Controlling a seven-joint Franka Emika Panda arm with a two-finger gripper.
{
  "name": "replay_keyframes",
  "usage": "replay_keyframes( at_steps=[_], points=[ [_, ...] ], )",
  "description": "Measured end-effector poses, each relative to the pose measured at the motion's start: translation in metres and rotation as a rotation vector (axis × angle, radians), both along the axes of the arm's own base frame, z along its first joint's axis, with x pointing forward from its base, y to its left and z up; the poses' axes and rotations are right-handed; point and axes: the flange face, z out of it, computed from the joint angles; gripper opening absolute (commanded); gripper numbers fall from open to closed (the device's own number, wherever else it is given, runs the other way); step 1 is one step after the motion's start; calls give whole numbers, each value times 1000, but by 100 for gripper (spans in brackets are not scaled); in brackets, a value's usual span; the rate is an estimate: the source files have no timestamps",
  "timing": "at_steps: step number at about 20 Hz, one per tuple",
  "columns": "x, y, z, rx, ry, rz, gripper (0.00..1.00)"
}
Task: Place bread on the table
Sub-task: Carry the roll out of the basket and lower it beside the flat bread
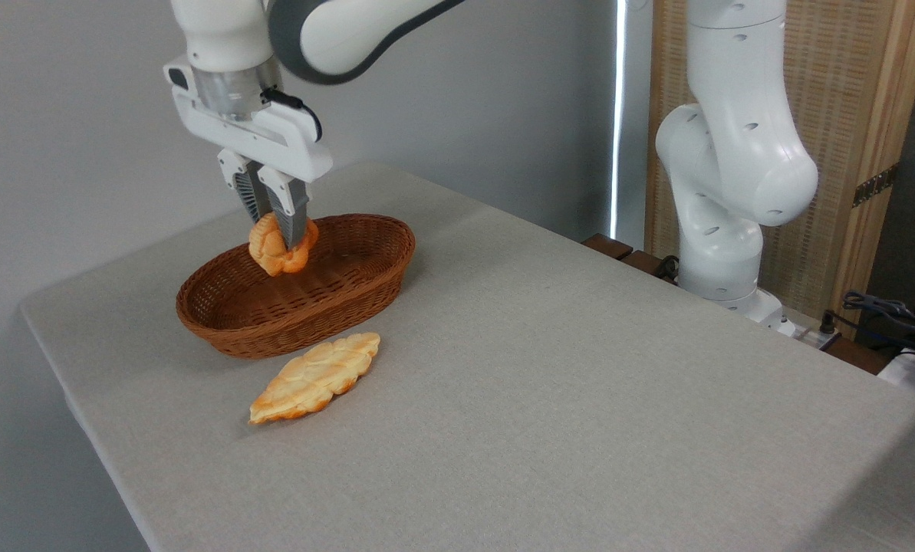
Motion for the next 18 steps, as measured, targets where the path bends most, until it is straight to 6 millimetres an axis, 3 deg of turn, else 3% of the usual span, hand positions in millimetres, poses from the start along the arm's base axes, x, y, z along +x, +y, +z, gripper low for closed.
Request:
replay_keyframes(
  at_steps=[3,7,8,9,10,11,14,18],
  points=[
    [2,45,2,11,9,-108,47],
    [7,91,-28,104,36,-219,48],
    [9,105,-38,127,48,-227,56],
    [10,115,-42,133,54,-233,79],
    [11,125,-47,136,61,-239,93],
    [12,137,-53,136,72,-241,100],
    [11,161,-73,134,111,-245,100],
    [16,160,-93,140,133,-247,100]
  ],
)
